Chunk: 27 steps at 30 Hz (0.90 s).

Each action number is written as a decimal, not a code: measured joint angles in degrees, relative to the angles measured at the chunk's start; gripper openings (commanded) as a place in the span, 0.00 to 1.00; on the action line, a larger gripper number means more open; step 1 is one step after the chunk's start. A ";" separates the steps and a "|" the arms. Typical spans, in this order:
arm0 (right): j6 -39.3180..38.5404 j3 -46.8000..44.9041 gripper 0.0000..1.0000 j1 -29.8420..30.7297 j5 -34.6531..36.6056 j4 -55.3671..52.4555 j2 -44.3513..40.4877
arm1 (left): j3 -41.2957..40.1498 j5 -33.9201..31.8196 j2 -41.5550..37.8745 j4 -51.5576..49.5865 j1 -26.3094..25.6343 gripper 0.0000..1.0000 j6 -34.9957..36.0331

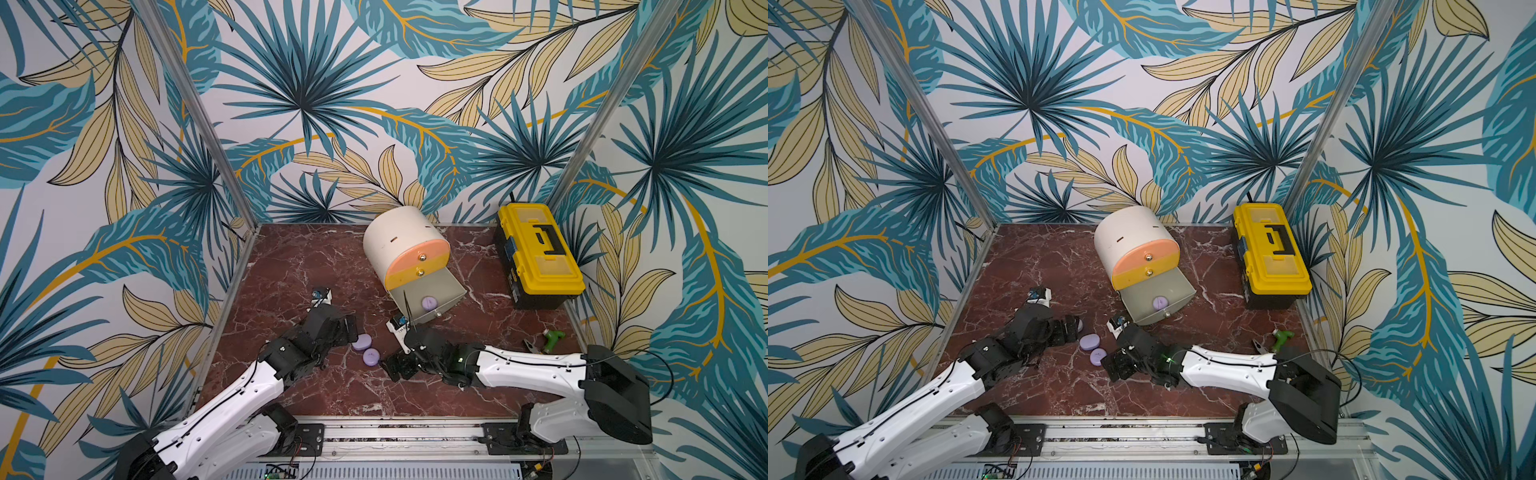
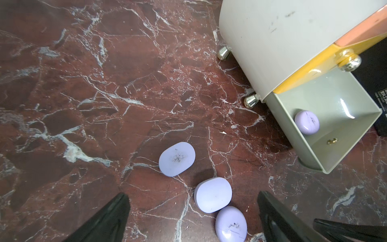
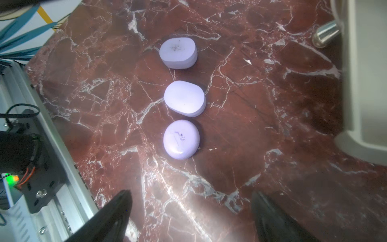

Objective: Put the bluetooth earphones in the drawer according to color
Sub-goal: Pick up the Bluetooth earphone from the center of the board.

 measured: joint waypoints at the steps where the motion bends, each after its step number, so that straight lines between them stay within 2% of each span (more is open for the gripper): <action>1: -0.07 1.01 0.89 0.17 0.37 -0.02 1.64 | -0.09 -0.33 -0.72 -0.20 0.00 1.00 -0.04; 13: 0.02 12.00 0.70 1.95 1.22 -2.34 16.13 | -2.21 -2.86 -9.05 -1.90 0.00 1.00 -0.46; 23: 0.87 17.29 0.66 2.01 1.14 -6.29 22.88 | -3.02 -4.07 -12.87 -2.40 0.00 1.00 -0.92; 27: 1.27 18.43 0.60 2.05 1.29 -7.65 23.91 | -3.28 -4.07 -12.87 -2.43 0.00 1.00 -1.22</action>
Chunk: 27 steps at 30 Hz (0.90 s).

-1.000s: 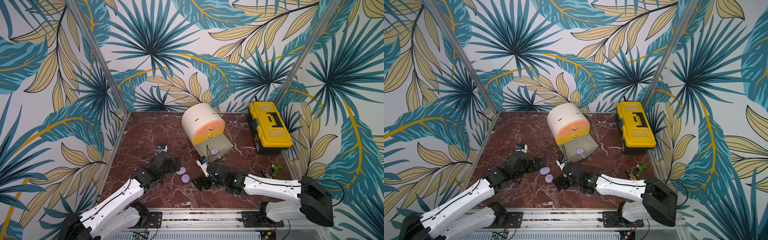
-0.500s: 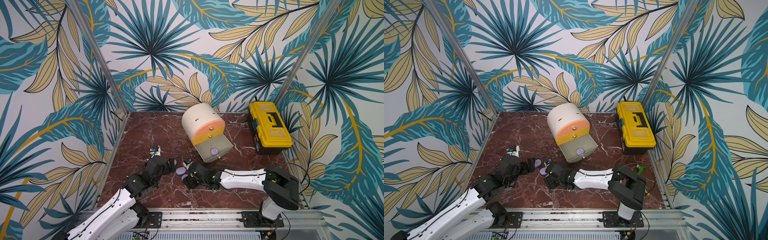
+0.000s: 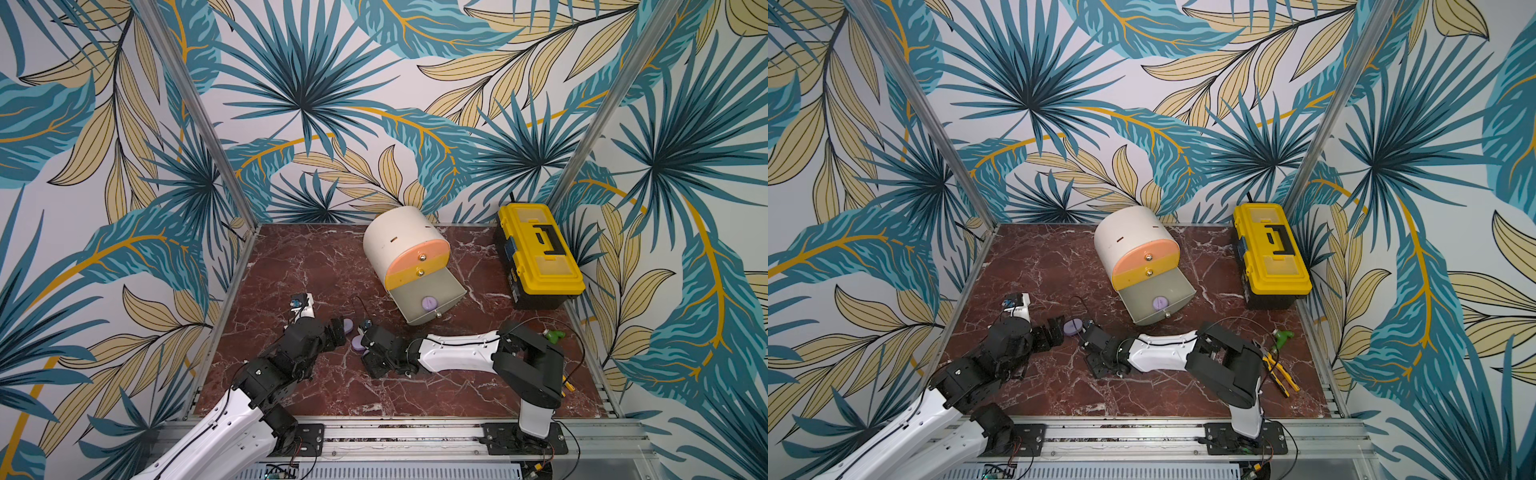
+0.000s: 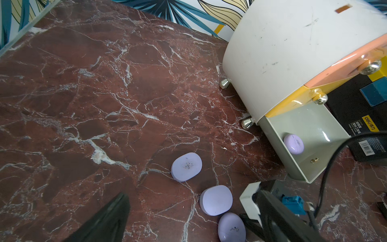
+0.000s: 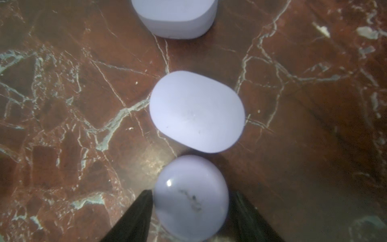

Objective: Put the bluetooth earphones in the drawer according to color
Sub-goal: Pick up the Bluetooth earphone from the center of the board.

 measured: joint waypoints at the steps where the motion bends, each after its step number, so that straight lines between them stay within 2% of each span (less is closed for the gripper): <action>1: 0.07 0.24 0.59 0.02 0.09 -0.24 0.09 | -0.04 0.00 0.00 -0.02 0.00 1.00 -0.02; 7: 0.90 0.90 0.48 0.07 1.44 -2.05 0.11 | -0.04 0.00 -0.02 -0.02 0.00 1.00 -0.04; 15: 2.14 0.74 0.46 0.04 2.25 -3.65 -1.14 | -0.04 0.00 -0.11 -0.22 0.00 1.00 -0.04; 21: 2.60 0.35 0.46 -0.57 1.90 -4.76 -9.01 | -0.04 0.00 -0.83 -0.35 0.00 1.00 -0.11; 27: 2.58 -0.17 0.46 -4.94 0.20 -4.70 -17.81 | -0.70 0.00 -1.27 -0.33 0.00 1.00 -0.68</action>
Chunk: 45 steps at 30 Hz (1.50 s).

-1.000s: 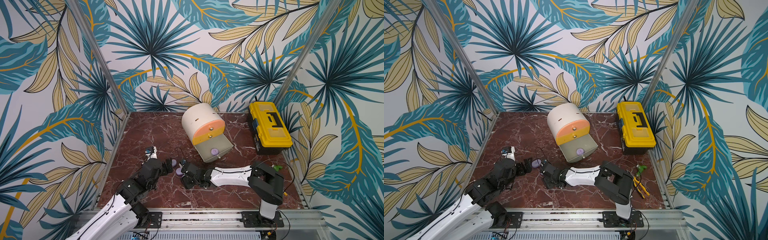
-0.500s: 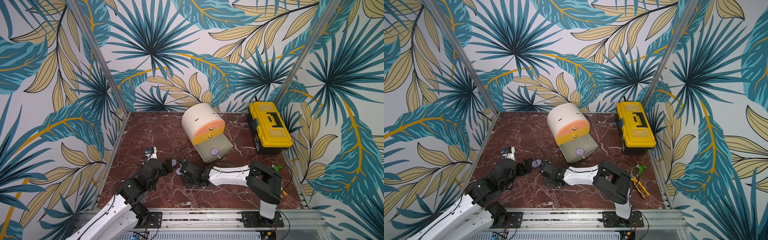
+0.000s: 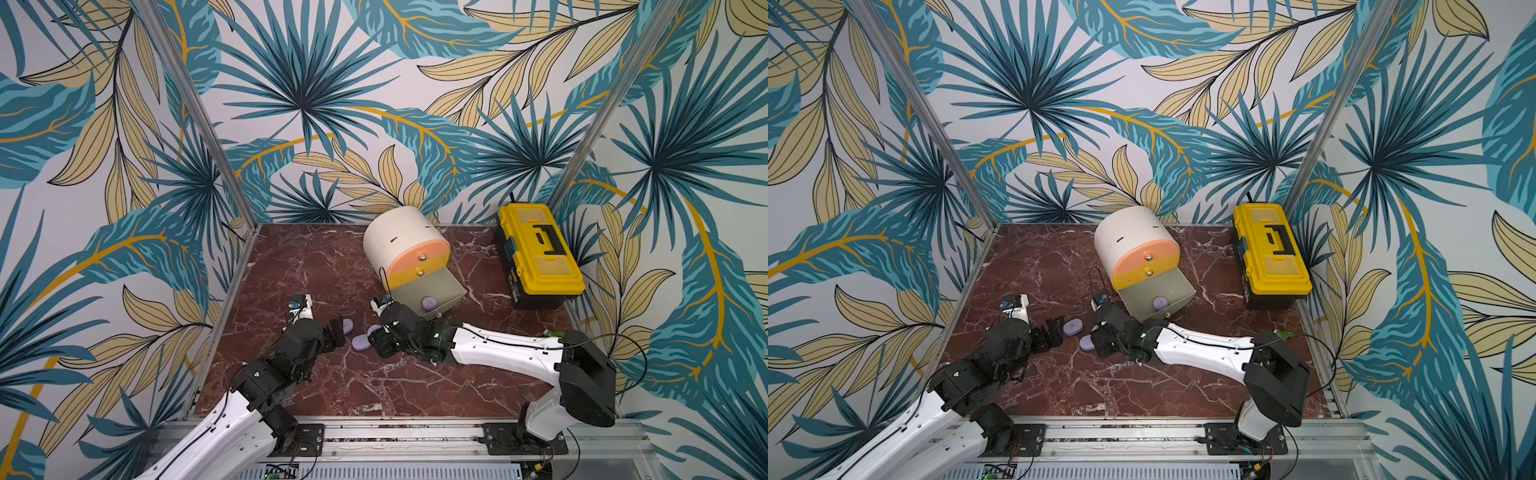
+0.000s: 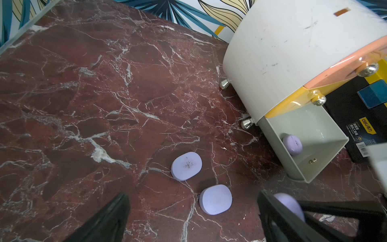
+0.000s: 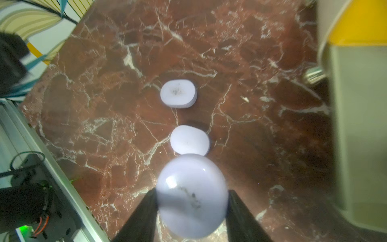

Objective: Put the bluetooth earphones in the drawer according to color
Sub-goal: Pick up the Bluetooth earphone from the center of the board, then place the bluetooth earphone in the drawer.

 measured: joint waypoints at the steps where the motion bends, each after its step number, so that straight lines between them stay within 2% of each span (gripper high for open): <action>1: -0.02 -0.17 0.46 -1.01 -0.24 -0.11 -0.98 | -0.22 0.00 -0.04 0.02 0.00 1.00 -0.07; 9: -1.97 -0.70 0.46 -11.30 -1.27 -2.54 -5.03 | -0.70 0.02 -0.42 0.00 0.00 1.00 -0.46; 13: -3.08 -0.79 0.46 -17.53 -1.40 -3.13 -4.79 | -1.01 0.02 -0.42 0.13 0.00 1.00 -0.52; 18: -4.31 -0.44 0.46 -22.12 -0.42 -3.50 -1.97 | -1.36 0.13 -0.20 0.48 0.00 1.00 -0.79; 25: -6.93 3.58 0.46 -25.44 2.93 -5.49 5.70 | -1.36 0.48 0.76 0.90 0.00 1.00 -0.87; 37: -9.14 10.14 0.48 -30.14 7.61 -7.02 12.96 | -1.70 0.68 0.83 1.09 0.00 1.00 -1.31; 40: -9.29 11.47 0.50 -30.99 8.02 -6.99 15.04 | -1.92 0.72 0.83 1.14 0.00 1.00 -1.51; 45: -9.29 12.04 0.60 -31.17 8.31 -6.97 17.31 | -2.08 0.70 0.68 1.14 0.00 1.00 -1.57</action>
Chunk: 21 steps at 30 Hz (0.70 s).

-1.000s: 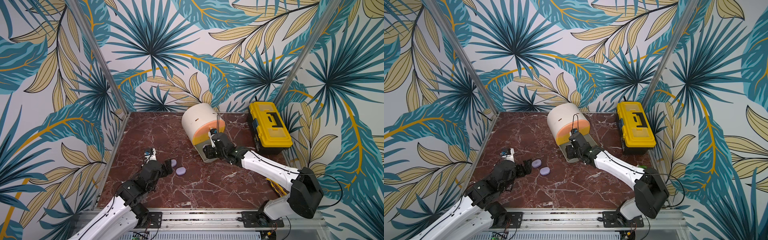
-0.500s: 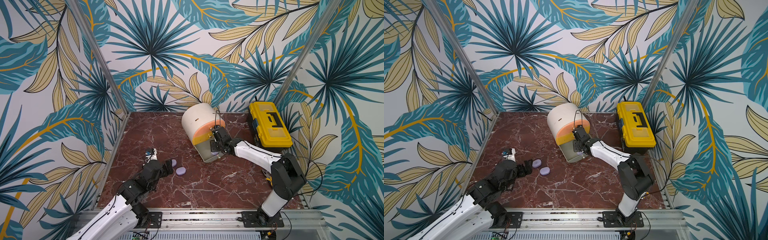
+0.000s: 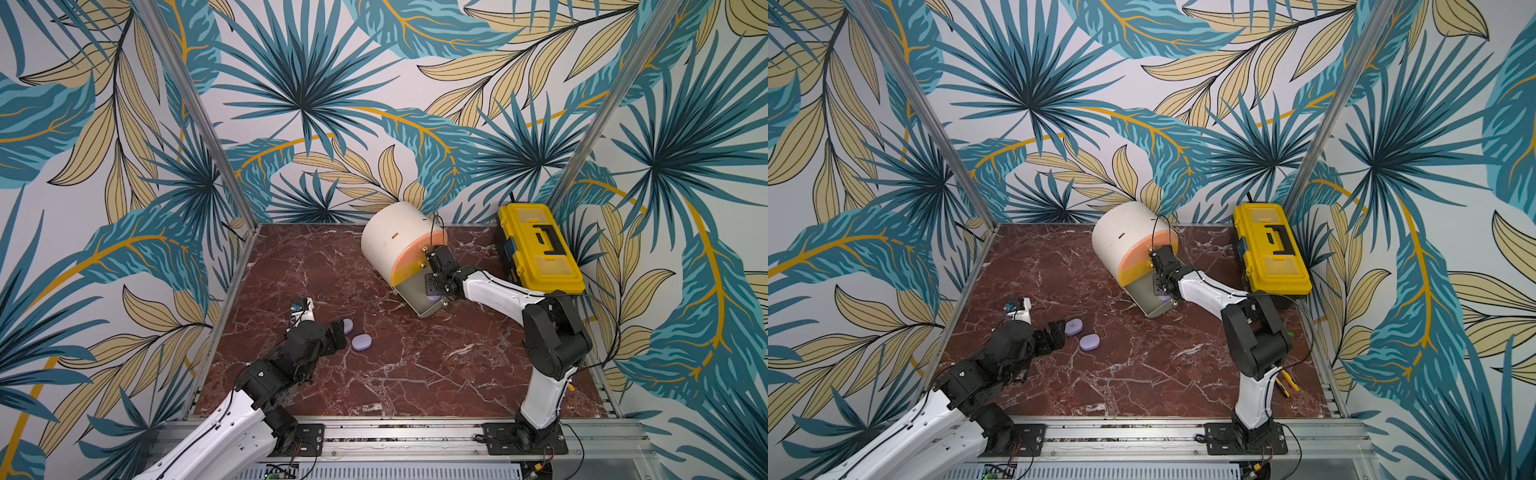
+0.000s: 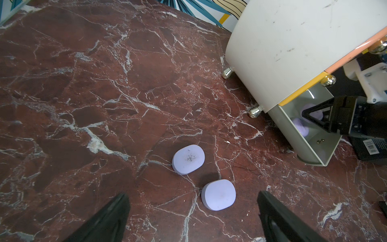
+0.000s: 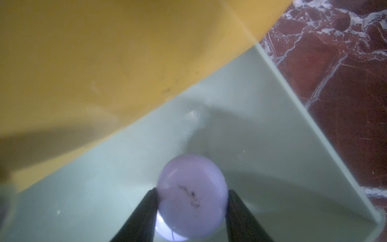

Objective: Put the bluetooth earphones in the drawer according to color
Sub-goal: Place the bluetooth earphone in the drawer.

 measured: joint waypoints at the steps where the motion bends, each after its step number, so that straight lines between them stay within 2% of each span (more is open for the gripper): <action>1: 0.02 0.07 0.62 -0.02 -0.04 0.00 0.02 | 0.00 0.00 -0.09 -0.02 0.00 1.00 -0.07; 12: 0.07 0.42 0.76 0.00 -1.01 -1.22 -1.79 | -0.31 -0.02 -1.01 0.09 0.00 1.00 -0.26; 21: 0.35 -4.52 0.83 0.50 -9.22 -1.18 -14.53 | -4.61 0.22 -0.90 2.12 0.00 1.00 -2.05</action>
